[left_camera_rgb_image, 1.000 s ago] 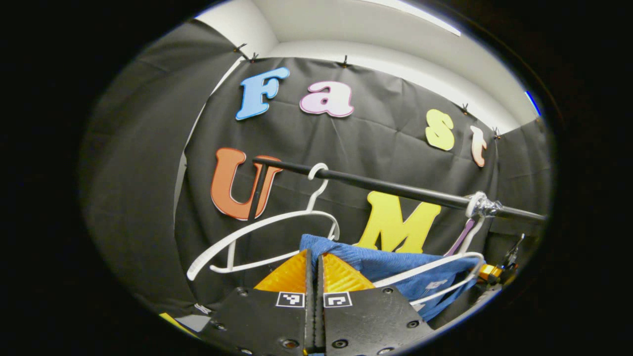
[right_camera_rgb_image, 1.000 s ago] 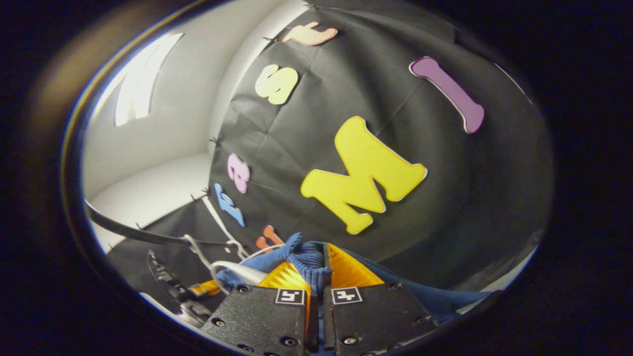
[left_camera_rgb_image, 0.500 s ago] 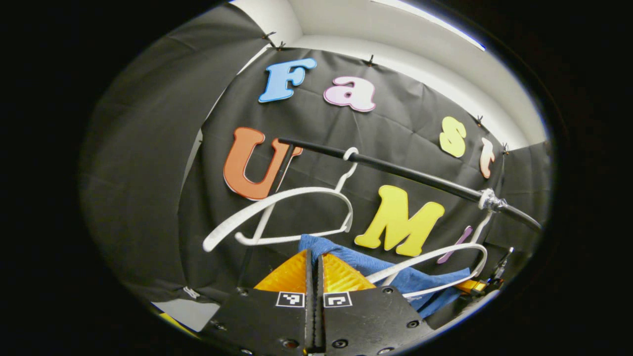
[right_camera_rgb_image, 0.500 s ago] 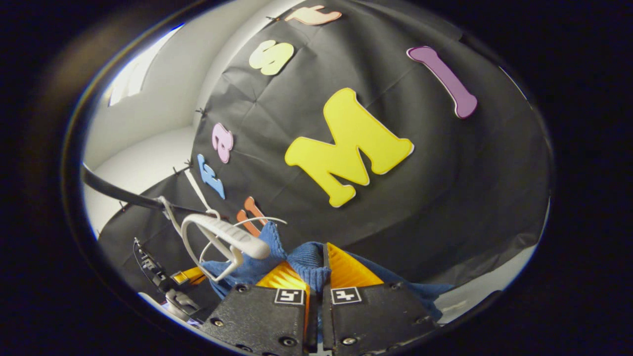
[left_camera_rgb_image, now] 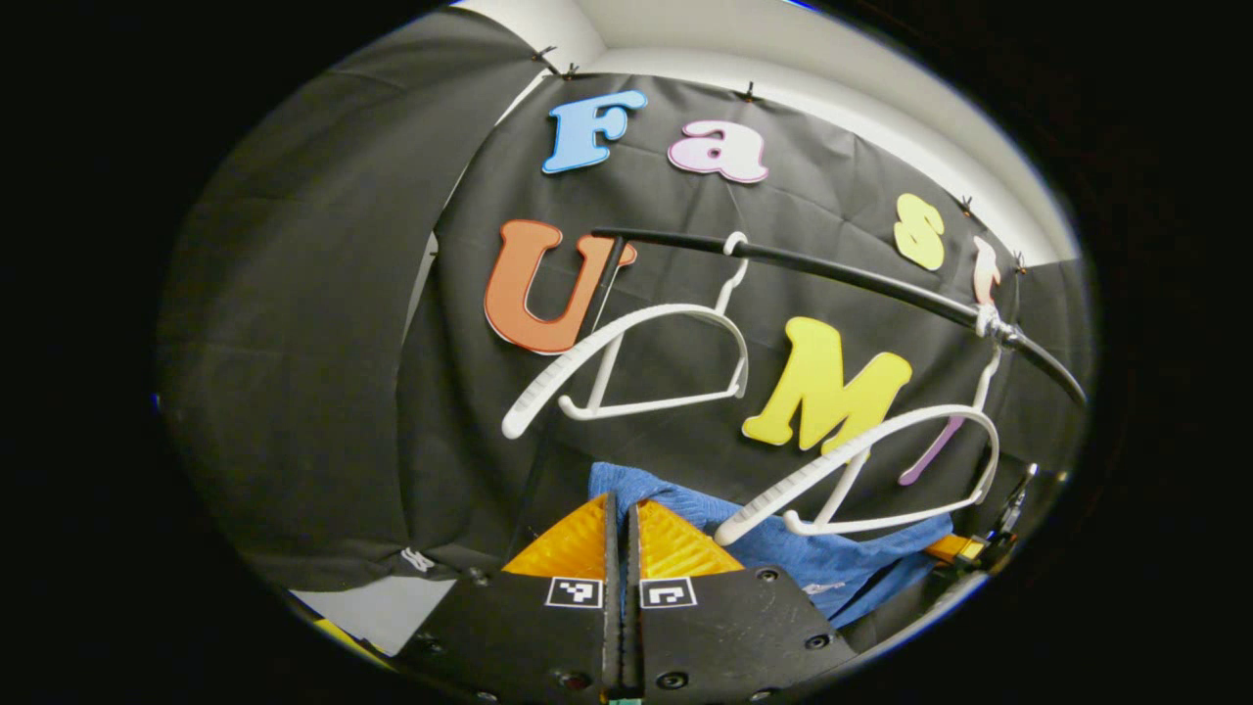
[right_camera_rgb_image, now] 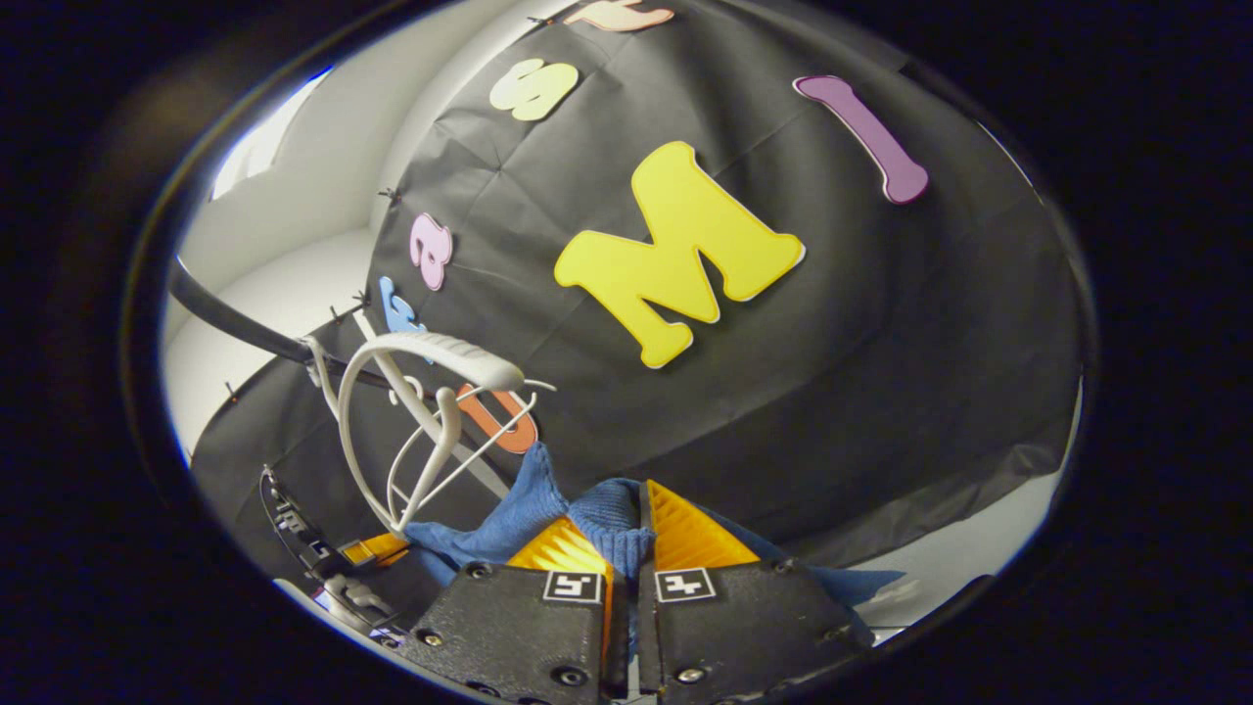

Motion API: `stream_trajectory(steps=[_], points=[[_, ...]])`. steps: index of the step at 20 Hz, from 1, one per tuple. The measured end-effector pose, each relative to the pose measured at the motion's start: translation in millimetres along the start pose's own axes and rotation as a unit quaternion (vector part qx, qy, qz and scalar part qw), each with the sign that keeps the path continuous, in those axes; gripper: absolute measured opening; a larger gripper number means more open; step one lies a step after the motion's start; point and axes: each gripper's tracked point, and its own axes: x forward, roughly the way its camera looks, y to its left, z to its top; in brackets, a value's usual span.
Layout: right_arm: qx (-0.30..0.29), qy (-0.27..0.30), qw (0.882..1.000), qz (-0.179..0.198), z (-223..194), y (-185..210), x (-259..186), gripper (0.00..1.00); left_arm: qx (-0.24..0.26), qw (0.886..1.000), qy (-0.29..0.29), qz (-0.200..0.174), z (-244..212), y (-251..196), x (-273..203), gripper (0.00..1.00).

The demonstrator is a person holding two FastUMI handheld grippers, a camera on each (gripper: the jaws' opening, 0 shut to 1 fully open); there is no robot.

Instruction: Grasp the clothes on the hanger with both hands and then place them into the laundry hamper below.

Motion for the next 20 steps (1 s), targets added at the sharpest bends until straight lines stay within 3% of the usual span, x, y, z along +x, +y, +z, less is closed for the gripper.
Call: stream_trajectory(steps=[12, 20], points=[[-0.013, 0.018, 0.999, -0.027, -57, 39, -37, 0.07, 0.008, 0.999, 0.038, 0.003, -40, 20, -47, 0.00], [-0.038, 0.042, 0.998, -0.005, -107, 112, -41, 0.07, 0.041, 0.997, 0.043, -0.045, -42, -14, -80, 0.00]])
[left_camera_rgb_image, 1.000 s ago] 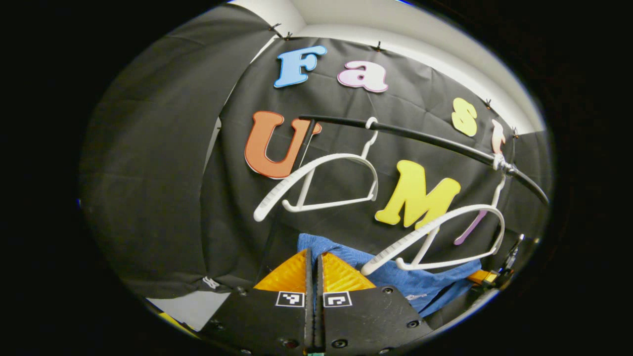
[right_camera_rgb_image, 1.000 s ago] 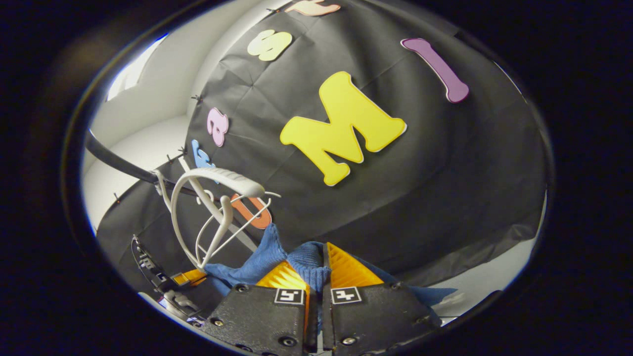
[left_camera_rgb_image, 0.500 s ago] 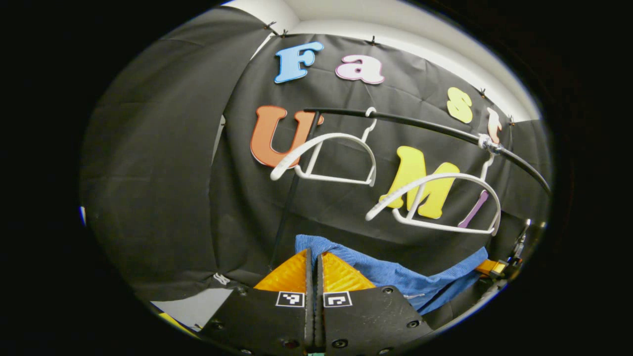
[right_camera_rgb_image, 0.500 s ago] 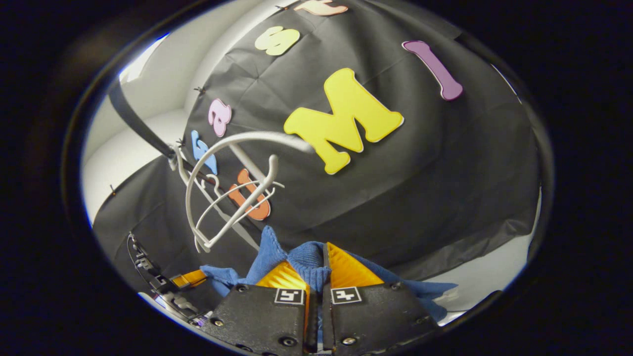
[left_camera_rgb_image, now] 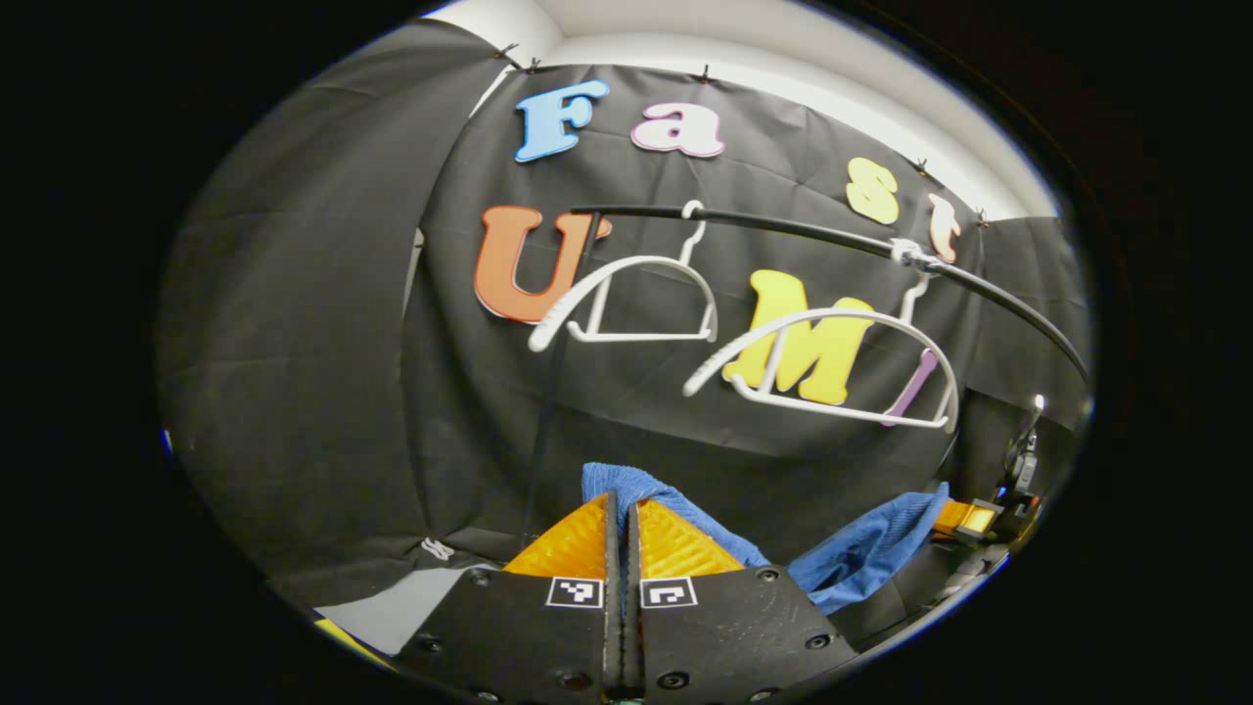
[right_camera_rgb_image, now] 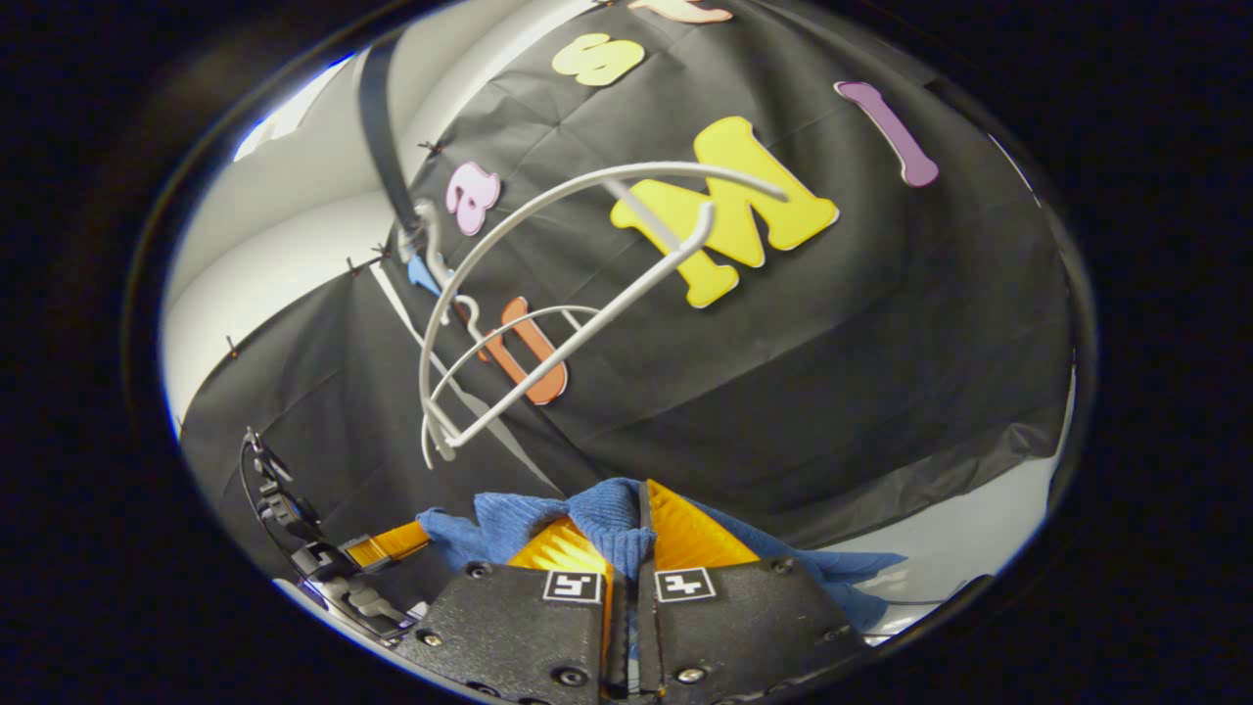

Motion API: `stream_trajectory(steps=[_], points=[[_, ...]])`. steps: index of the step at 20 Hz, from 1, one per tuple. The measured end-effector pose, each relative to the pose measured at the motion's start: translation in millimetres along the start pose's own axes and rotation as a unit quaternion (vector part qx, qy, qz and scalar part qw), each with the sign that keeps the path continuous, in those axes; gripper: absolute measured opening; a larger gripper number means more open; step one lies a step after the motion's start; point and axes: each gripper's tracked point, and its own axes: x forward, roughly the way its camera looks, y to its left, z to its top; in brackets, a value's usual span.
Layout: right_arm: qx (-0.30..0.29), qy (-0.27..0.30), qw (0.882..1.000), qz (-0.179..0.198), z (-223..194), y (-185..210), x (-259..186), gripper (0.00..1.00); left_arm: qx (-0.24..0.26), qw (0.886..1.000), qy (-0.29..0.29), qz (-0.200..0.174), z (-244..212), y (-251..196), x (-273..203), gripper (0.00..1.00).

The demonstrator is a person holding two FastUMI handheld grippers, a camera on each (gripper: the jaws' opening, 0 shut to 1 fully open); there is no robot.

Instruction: Grasp the clothes on the hanger with both hands and then place them into the laundry hamper below.

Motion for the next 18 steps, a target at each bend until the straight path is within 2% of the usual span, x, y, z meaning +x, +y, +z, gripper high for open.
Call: stream_trajectory(steps=[6, 10, 11, 12, 18], points=[[-0.044, 0.016, 0.999, 0.003, -33, 32, 1, 0.07, 0.034, 0.998, 0.015, -0.046, -29, -52, -7, 0.00], [-0.070, 0.048, 0.996, -0.015, -69, 23, 1, 0.07, 0.041, 0.996, 0.047, -0.070, -71, -73, -9, 0.00], [-0.072, 0.055, 0.996, -0.019, -76, 19, 1, 0.07, 0.042, 0.995, 0.054, -0.072, -82, -76, -8, 0.05], [-0.074, 0.063, 0.995, -0.026, -85, 12, -1, 0.07, 0.043, 0.995, 0.063, -0.071, -94, -77, -7, 0.00], [-0.096, 0.117, 0.987, -0.054, -137, -21, 10, 0.07, 0.032, 0.992, 0.111, -0.056, -163, -71, 2, 0.00]])
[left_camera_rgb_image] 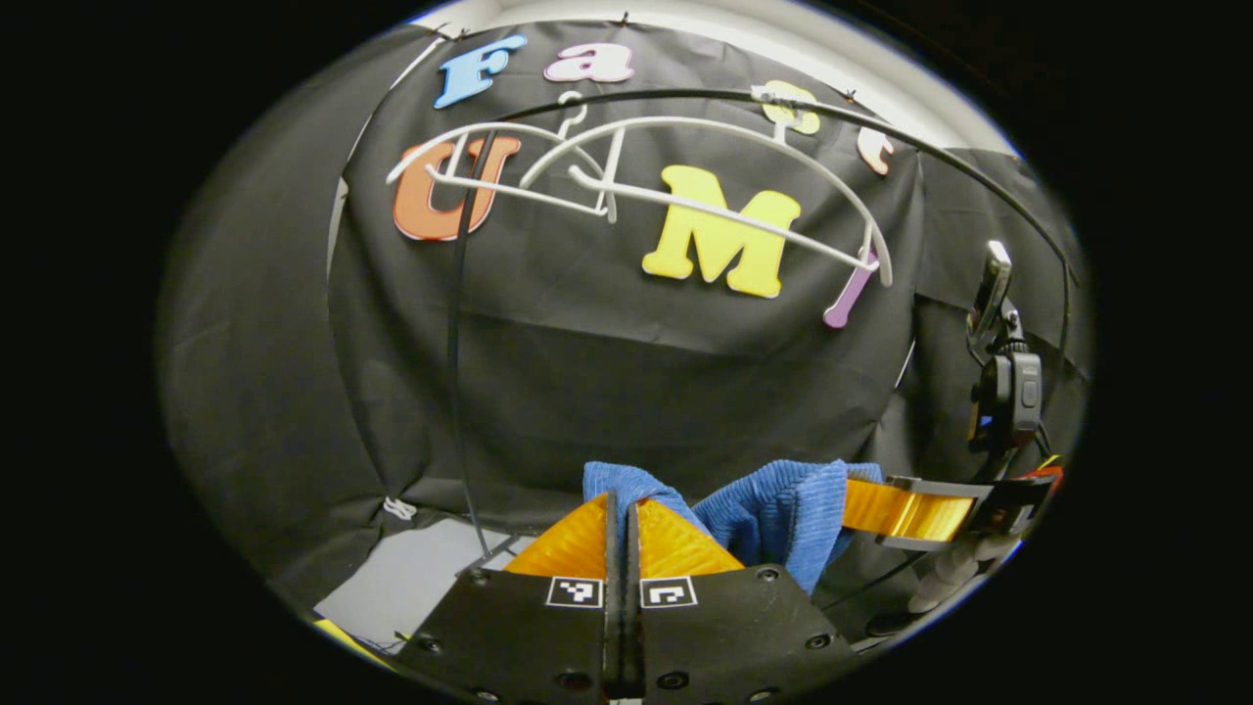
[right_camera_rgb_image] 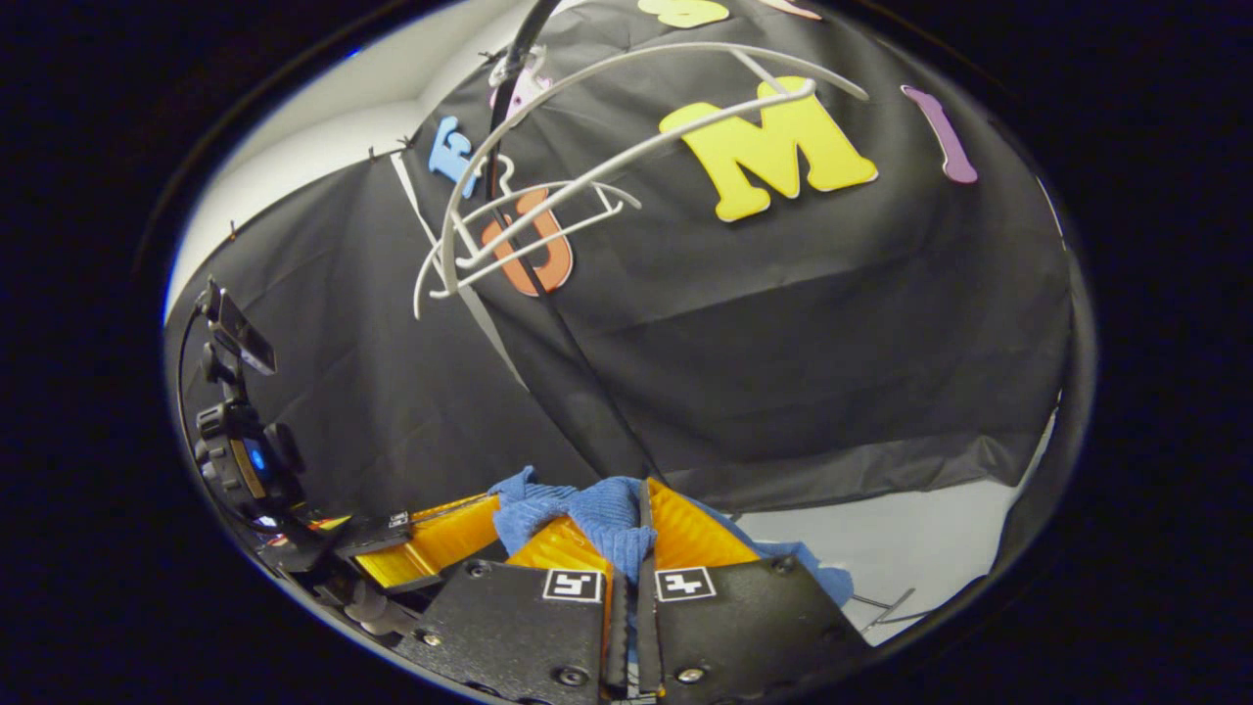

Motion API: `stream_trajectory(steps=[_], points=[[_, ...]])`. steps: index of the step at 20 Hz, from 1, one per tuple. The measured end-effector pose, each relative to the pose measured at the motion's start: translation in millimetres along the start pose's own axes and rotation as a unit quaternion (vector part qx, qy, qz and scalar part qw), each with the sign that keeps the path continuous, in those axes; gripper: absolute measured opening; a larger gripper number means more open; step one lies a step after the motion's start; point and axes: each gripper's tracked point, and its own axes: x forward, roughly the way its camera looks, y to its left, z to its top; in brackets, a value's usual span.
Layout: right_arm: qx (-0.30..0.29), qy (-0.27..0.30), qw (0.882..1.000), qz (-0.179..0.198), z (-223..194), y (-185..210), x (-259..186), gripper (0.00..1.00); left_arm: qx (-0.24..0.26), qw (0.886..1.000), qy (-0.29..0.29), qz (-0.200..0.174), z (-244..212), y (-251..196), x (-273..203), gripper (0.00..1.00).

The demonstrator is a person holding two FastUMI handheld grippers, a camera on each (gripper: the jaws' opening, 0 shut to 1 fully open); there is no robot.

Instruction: Grasp the clothes on the hanger with both hands and then place them into the laundry hamper below.

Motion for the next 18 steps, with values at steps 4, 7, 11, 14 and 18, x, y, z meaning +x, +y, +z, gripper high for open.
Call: stream_trajectory(steps=[4, 7, 11, 14, 18], points=[[-0.010, 0.049, 0.999, -0.012, -43, -15, 13, 0.07, -0.009, 0.999, 0.042, 0.025, -55, 17, 15, 0.00], [-0.014, 0.085, 0.996, -0.017, -76, -27, 22, 0.07, -0.024, 0.996, 0.070, 0.040, -86, 27, 24, 0.00], [-0.005, 0.134, 0.991, -0.023, -126, -36, 43, 0.07, -0.032, 0.991, 0.113, 0.067, -133, 45, 28, 0.00], [-0.003, 0.173, 0.984, -0.035, -166, -49, 50, 0.07, -0.036, 0.985, 0.148, 0.084, -168, 53, 29, 0.05], [-0.015, 0.217, 0.974, -0.066, -207, -68, 59, 0.07, -0.048, 0.976, 0.188, 0.100, -210, 63, 29, 0.00]])
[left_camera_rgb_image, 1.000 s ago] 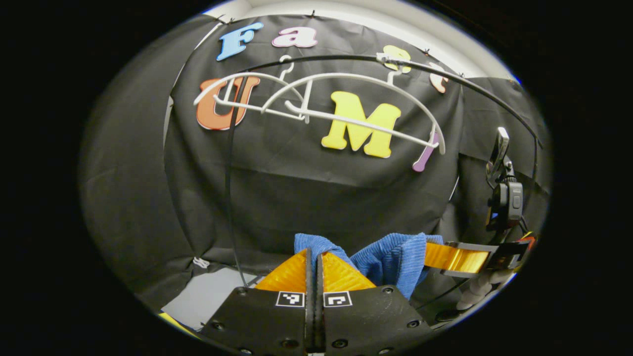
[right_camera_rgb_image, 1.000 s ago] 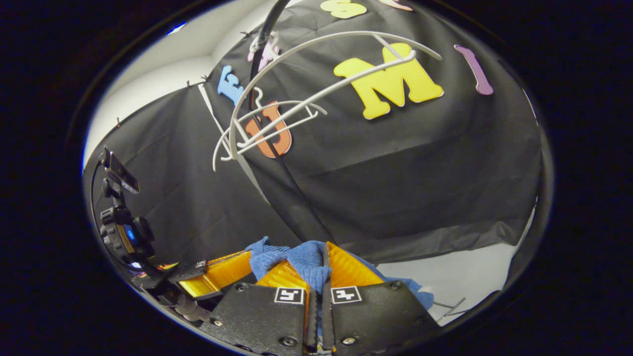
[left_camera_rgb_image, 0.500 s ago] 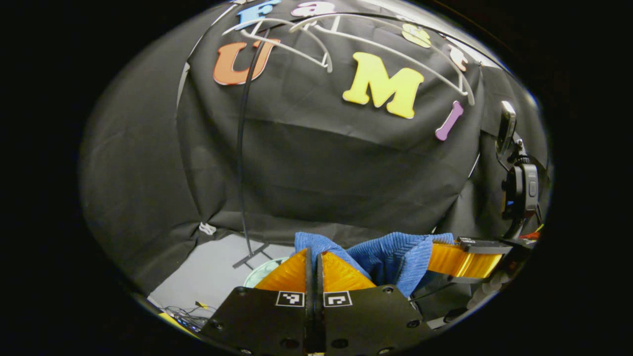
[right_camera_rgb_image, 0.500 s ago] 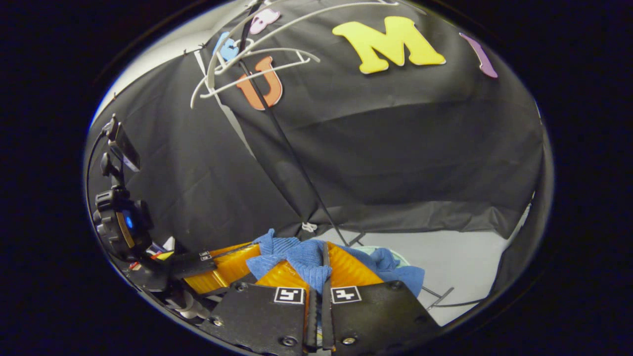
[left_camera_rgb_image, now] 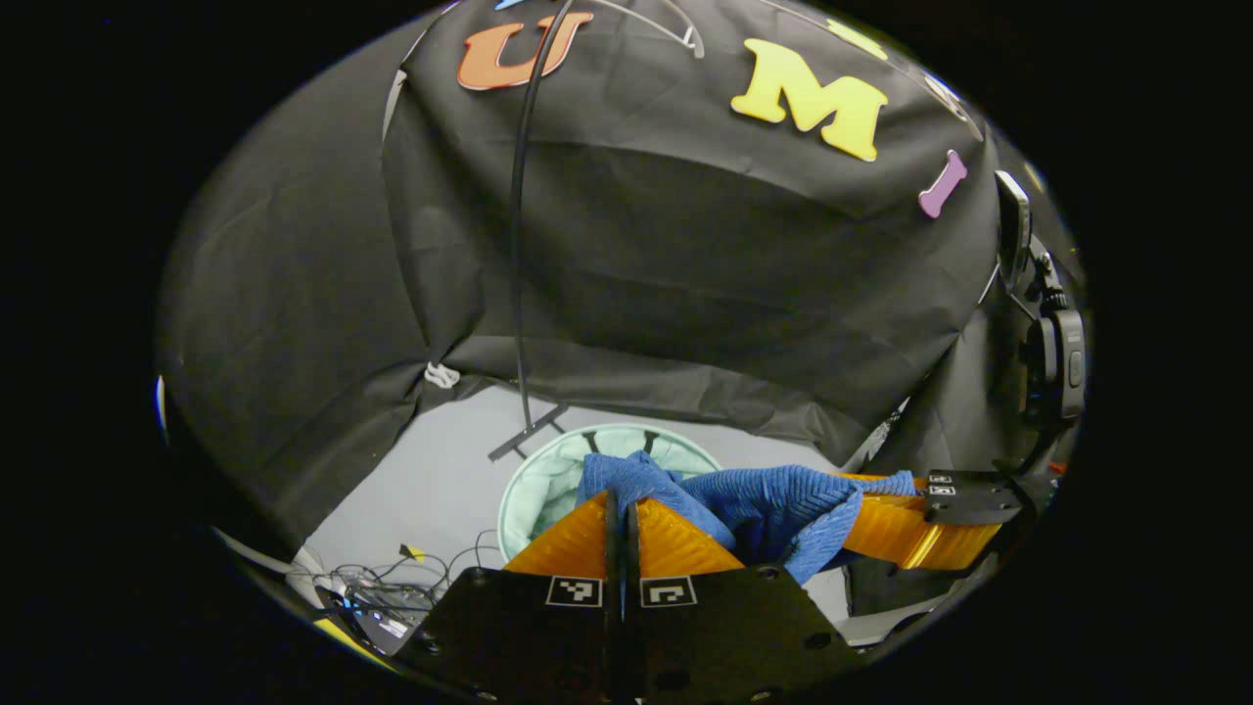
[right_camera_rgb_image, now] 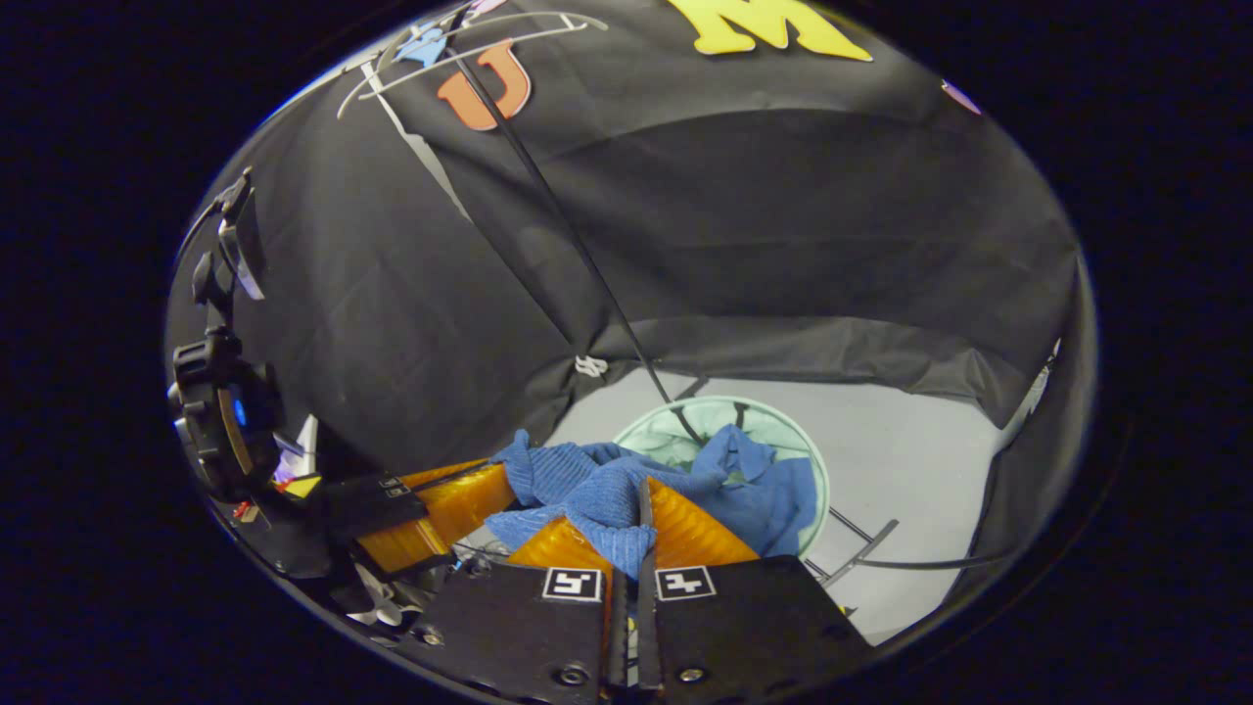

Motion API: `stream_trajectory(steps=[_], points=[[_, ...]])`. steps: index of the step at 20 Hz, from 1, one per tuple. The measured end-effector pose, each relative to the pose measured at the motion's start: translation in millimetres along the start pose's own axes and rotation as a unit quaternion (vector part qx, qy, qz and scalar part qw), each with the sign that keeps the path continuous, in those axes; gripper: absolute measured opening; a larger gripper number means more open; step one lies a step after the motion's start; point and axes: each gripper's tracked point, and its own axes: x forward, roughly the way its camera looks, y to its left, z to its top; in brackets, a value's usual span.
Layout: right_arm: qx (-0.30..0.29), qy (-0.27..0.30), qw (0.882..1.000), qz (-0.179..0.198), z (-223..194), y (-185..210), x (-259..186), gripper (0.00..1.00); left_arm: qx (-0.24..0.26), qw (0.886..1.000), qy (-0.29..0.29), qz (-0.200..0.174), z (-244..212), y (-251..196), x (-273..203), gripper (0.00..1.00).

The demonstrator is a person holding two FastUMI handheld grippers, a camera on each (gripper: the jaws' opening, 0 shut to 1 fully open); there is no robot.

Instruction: Grasp the clothes on the hanger with both hands and then place them into the laundry hamper below.

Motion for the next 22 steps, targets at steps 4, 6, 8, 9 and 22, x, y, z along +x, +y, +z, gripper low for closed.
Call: stream_trajectory(steps=[4, 6, 8, 9, 22], points=[[0.019, 0.027, 0.999, -0.032, -18, -20, 19, 0.07, -0.001, 0.999, 0.031, 0.011, -29, 10, 7, 0.00], [0.013, 0.026, 0.999, -0.044, -21, -27, 21, 0.07, 0.003, 0.999, 0.032, 0.014, -31, 12, 6, 0.00], [0.004, 0.025, 0.998, -0.052, -22, -30, 20, 0.07, 0.007, 0.999, 0.031, 0.018, -30, 13, 5, 0.00], [0.002, 0.022, 0.998, -0.057, -20, -33, 19, 0.07, 0.008, 0.999, 0.031, 0.024, -29, 15, 5, 0.00], [-0.004, -0.048, 0.997, -0.068, 10, -27, -13, 0.84, 0.029, 0.998, -0.023, 0.052, -2, 25, -4, 0.92]])
